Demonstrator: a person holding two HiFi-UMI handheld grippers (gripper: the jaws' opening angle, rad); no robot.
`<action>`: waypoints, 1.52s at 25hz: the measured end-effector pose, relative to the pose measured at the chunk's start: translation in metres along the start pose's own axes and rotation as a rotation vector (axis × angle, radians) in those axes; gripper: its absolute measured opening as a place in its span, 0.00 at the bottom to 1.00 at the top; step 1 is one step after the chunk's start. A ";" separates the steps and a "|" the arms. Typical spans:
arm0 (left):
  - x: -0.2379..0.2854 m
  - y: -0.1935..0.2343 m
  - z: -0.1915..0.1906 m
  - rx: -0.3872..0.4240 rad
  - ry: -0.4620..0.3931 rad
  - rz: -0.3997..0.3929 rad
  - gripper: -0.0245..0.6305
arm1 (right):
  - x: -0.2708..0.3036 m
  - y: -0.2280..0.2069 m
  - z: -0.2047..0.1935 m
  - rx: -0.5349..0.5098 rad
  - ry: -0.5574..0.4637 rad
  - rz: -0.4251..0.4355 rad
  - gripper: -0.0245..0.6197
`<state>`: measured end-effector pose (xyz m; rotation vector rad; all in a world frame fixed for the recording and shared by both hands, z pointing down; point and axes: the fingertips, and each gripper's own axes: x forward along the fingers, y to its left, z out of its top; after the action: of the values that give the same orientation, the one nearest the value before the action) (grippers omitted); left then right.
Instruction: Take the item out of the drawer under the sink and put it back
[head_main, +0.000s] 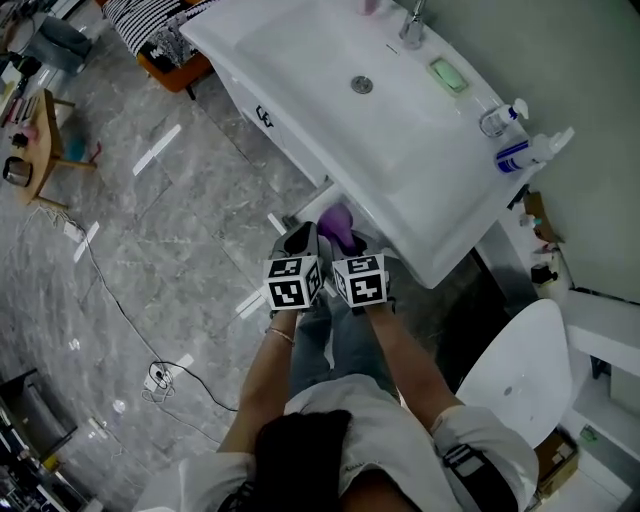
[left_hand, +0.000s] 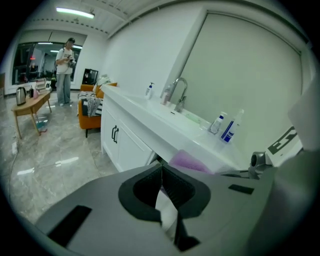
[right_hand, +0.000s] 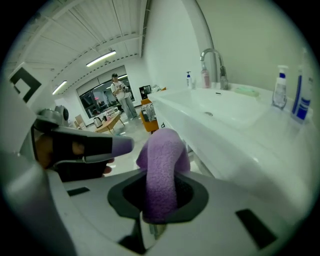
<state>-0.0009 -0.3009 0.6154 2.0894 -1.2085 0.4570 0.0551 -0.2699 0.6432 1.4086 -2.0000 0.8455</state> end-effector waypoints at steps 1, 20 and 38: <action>0.005 0.003 -0.004 -0.003 0.004 -0.001 0.04 | 0.007 -0.003 -0.003 0.008 0.005 -0.004 0.15; 0.062 0.047 -0.069 0.001 0.087 0.019 0.04 | 0.091 -0.042 -0.059 0.043 0.062 -0.075 0.15; 0.087 0.062 -0.093 -0.025 0.181 0.026 0.04 | 0.144 -0.061 -0.103 0.109 0.186 -0.027 0.15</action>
<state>-0.0067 -0.3117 0.7562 1.9667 -1.1311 0.6252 0.0778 -0.2953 0.8269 1.3589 -1.8151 1.0471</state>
